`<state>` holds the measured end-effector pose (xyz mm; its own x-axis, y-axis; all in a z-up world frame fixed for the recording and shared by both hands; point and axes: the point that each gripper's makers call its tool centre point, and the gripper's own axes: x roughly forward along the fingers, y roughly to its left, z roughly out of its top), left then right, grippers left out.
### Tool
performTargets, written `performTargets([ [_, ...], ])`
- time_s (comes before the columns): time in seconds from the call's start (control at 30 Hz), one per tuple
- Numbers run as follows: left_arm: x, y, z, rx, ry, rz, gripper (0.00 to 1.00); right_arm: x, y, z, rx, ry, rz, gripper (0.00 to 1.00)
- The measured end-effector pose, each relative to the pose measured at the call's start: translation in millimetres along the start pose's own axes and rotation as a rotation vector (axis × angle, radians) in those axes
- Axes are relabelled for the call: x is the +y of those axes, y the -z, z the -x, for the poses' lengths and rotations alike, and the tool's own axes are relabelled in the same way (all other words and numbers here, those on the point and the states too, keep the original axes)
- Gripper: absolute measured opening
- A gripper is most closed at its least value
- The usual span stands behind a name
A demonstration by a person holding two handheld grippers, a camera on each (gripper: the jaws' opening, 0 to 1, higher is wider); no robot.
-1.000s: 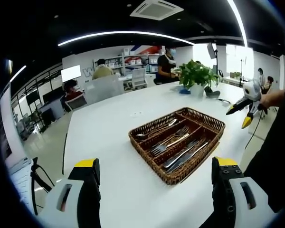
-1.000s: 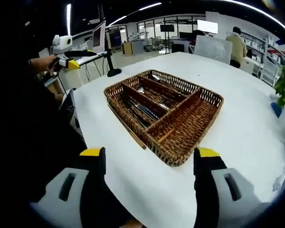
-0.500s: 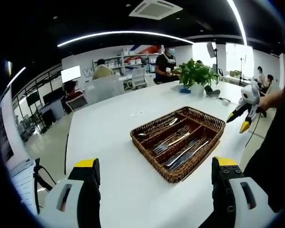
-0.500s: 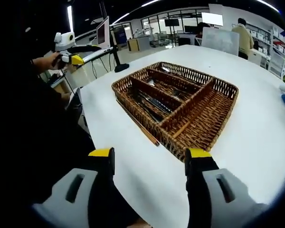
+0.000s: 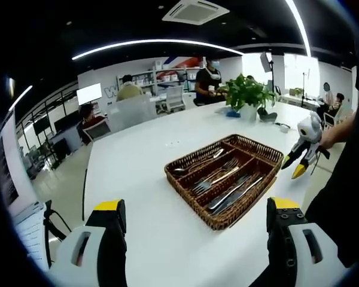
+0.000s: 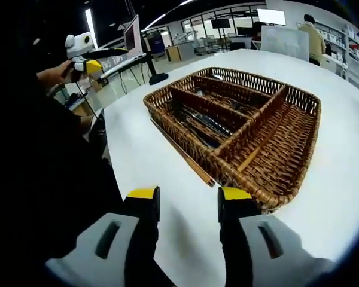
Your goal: Arrange the knives, forks, and spoons in their matching storage slots by inserting each utensil handle-first until every utensil is classified and aligned in the correct compartment
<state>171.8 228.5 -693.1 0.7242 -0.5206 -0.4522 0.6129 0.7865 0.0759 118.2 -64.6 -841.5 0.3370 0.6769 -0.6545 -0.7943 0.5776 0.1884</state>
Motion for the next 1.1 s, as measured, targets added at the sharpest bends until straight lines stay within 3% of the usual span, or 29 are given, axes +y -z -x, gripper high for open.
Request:
performTargets([
  [0.17,3.6,1.5,6,-0.001,-0.014,0.007,0.99,6,-3.0,-9,-0.002,0.003,0.069,0.38],
  [0.27,3.6,3.7,8,0.003,-0.02,0.011,0.99,4,0.0,-13,0.005,0.008,0.077,0.38],
  [0.3,3.1,3.8,8,0.002,-0.02,0.013,0.99,-2,1.4,-14,0.001,0.041,0.087,0.38],
  [0.53,-0.2,2.9,10,-0.007,-0.018,0.012,0.99,-1,5.9,-21,0.011,0.042,0.122,0.39],
  [0.8,-0.2,4.4,10,-0.006,-0.017,0.019,0.99,3,4.7,-21,0.015,0.027,0.103,0.35],
  [0.97,-2.2,4.8,8,-0.012,-0.012,0.025,0.99,-3,0.2,-20,0.015,0.045,0.176,0.35],
  [1.1,-4.4,4.9,7,-0.014,-0.003,0.027,0.99,-2,13.2,-27,0.091,0.034,0.224,0.38],
])
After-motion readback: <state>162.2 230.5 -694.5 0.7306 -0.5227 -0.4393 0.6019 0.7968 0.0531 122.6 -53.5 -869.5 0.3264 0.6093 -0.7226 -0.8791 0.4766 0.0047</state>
